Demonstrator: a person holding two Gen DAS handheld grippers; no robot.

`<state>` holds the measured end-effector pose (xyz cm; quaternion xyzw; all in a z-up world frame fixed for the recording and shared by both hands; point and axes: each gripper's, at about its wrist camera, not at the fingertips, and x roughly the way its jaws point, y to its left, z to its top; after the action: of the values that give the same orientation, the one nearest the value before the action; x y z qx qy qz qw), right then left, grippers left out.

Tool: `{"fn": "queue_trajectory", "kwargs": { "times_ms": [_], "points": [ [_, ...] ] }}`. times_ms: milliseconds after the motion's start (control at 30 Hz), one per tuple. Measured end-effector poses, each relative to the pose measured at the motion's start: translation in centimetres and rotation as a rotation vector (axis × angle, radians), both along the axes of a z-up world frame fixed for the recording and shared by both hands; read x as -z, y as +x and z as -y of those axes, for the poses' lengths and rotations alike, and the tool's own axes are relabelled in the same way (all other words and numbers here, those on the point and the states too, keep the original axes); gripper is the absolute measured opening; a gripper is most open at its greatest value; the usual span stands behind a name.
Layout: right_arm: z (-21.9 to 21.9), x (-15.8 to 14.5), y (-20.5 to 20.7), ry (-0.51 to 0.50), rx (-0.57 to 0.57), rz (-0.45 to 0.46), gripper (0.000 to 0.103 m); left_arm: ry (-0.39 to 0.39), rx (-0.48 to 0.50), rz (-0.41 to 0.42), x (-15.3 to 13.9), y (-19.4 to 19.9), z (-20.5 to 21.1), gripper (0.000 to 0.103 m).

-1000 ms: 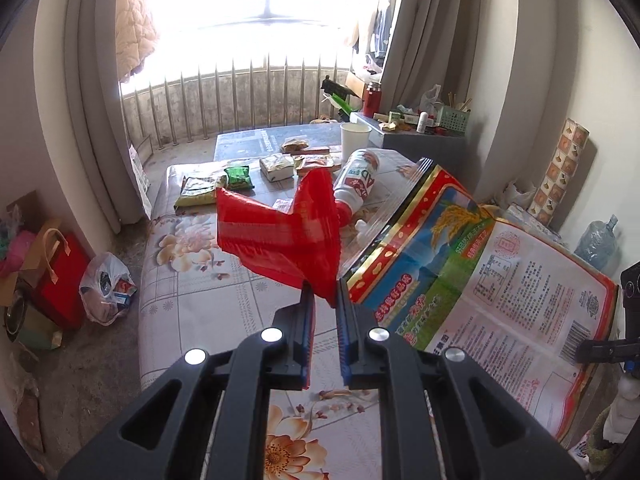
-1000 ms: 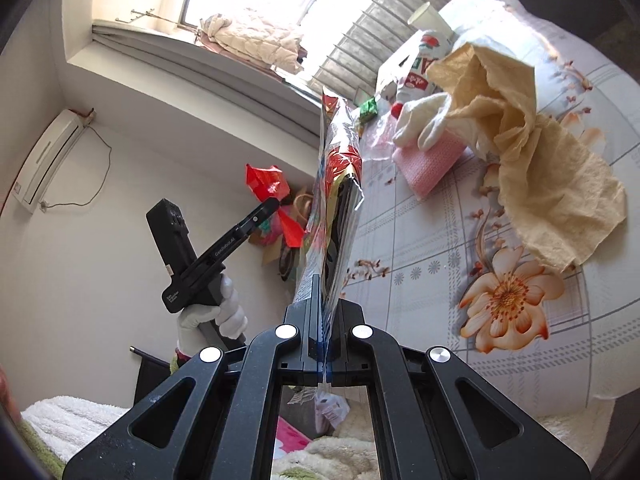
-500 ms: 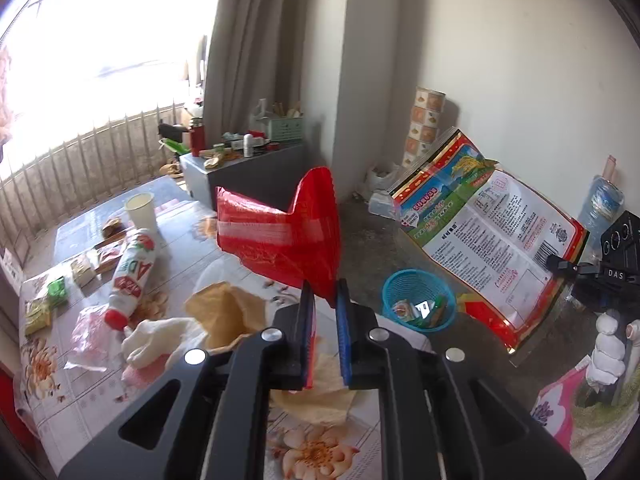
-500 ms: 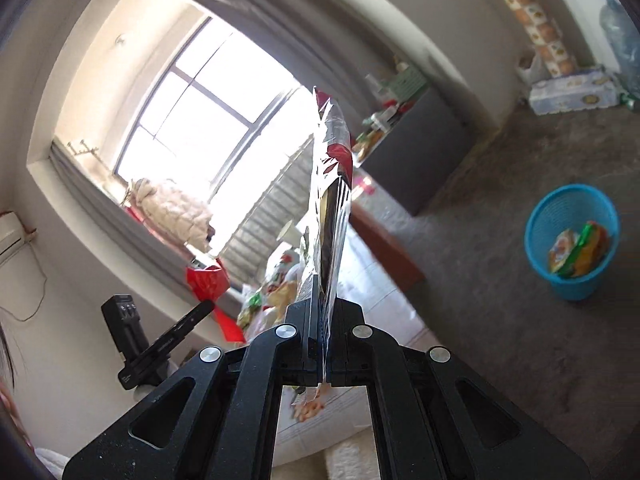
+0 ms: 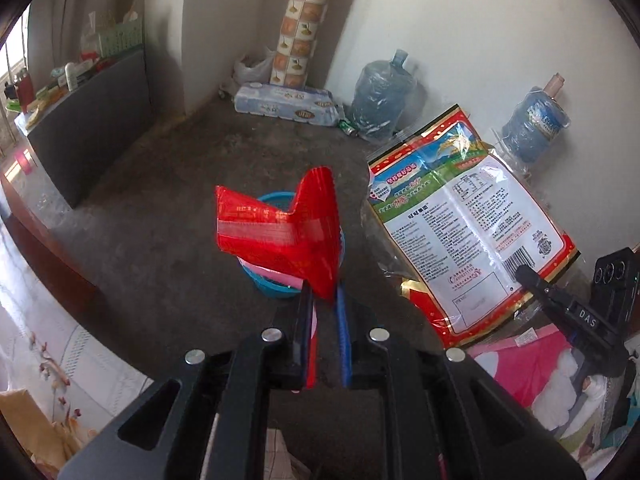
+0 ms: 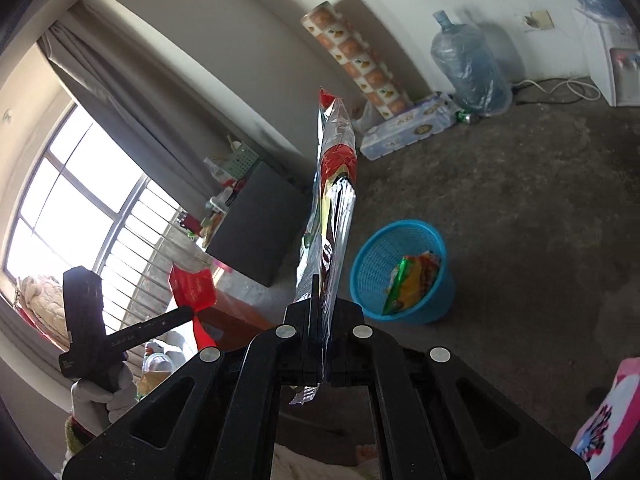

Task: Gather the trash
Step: 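Carry the red mesh bag and snack bag over the blue wastebasket, then open the left tool over the wastebasket while the right tool releases the snack bag into it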

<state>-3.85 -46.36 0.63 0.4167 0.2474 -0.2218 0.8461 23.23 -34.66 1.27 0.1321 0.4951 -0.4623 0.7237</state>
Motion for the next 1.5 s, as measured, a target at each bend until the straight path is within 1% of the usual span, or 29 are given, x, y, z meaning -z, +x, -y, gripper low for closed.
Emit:
{"fn": "queue_trajectory", "kwargs": {
  "times_ms": [167, 333, 433, 500, 567, 667, 767, 833, 933, 1033, 1100, 1133, 1167, 1200, 1267, 1300, 1367, 1433, 1467, 1500],
  "points": [
    [2.1, 3.2, 1.8, 0.047, 0.058, -0.062, 0.000, 0.110, -0.011, -0.157, 6.8, 4.4, 6.7, 0.011],
    [3.6, 5.7, 4.5, 0.094, 0.087, -0.103, 0.000, 0.206, -0.046, -0.223, 13.2, 8.9, 11.2, 0.012],
    [4.2, 7.0, 7.1, 0.113, 0.104, -0.146, 0.000, 0.233, -0.091, -0.252, 16.4, 11.4, 12.7, 0.013],
    [4.8, 7.9, 8.7, 0.119, 0.112, -0.168, 0.000, 0.237, -0.119, -0.263, 18.0, 12.3, 13.3, 0.015],
    [5.1, 8.8, 10.1, 0.113, 0.118, -0.184, 0.000, 0.249, -0.133, -0.255, 19.0, 12.8, 14.0, 0.026],
    [5.4, 10.1, 12.1, 0.128, 0.094, -0.211, 0.000, 0.238, -0.147, -0.258, 19.7, 13.5, 14.1, 0.038],
    [5.4, 10.8, 13.8, 0.119, 0.069, -0.245, 0.000, 0.218, -0.164, -0.271, 19.9, 14.5, 13.9, 0.040],
    [5.2, 11.3, 14.7, 0.110, 0.053, -0.268, 0.000, 0.200, -0.173, -0.268, 19.3, 14.9, 13.4, 0.040],
    [4.9, 11.8, 15.9, 0.115, 0.028, -0.315, 0.000, 0.177, -0.185, -0.257, 17.9, 15.3, 12.2, 0.040],
    [5.0, 13.4, 17.8, 0.126, -0.004, -0.379, 0.002, 0.160, -0.181, -0.235, 15.9, 15.6, 10.9, 0.040],
    [4.9, 14.7, 19.4, 0.127, -0.028, -0.418, 0.008, 0.148, -0.175, -0.215, 14.4, 15.6, 9.8, 0.041],
    [4.7, 15.4, 20.3, 0.127, -0.054, -0.451, 0.012, 0.141, -0.172, -0.208, 13.6, 15.5, 9.1, 0.042],
    [4.7, 16.4, 21.2, 0.144, -0.078, -0.480, 0.021, 0.133, -0.170, -0.204, 12.9, 15.5, 8.5, 0.044],
    [4.7, 17.3, 21.7, 0.172, -0.097, -0.486, 0.029, 0.124, -0.164, -0.201, 12.1, 15.3, 7.8, 0.045],
    [4.7, 18.3, 22.2, 0.188, -0.105, -0.512, 0.039, 0.107, -0.152, -0.203, 10.7, 15.0, 6.3, 0.047],
    [4.5, 18.3, 22.1, 0.182, -0.092, -0.526, 0.040, 0.102, -0.145, -0.201, 9.9, 14.8, 5.5, 0.047],
    [4.4, 18.1, 21.5, 0.186, -0.078, -0.516, 0.040, 0.086, -0.132, -0.190, 8.4, 14.3, 3.8, 0.047],
    [4.2, 17.9, 21.1, 0.179, -0.077, -0.525, 0.040, 0.069, -0.123, -0.175, 7.0, 13.6, 1.9, 0.048],
    [3.9, 17.8, 21.0, 0.166, -0.075, -0.538, 0.032, 0.059, -0.123, -0.170, 6.3, 13.3, 0.8, 0.048],
    [3.7, 17.7, 20.9, 0.151, -0.080, -0.553, 0.013, 0.051, -0.126, -0.167, 5.7, 13.1, -0.3, 0.048]
  ]
}}
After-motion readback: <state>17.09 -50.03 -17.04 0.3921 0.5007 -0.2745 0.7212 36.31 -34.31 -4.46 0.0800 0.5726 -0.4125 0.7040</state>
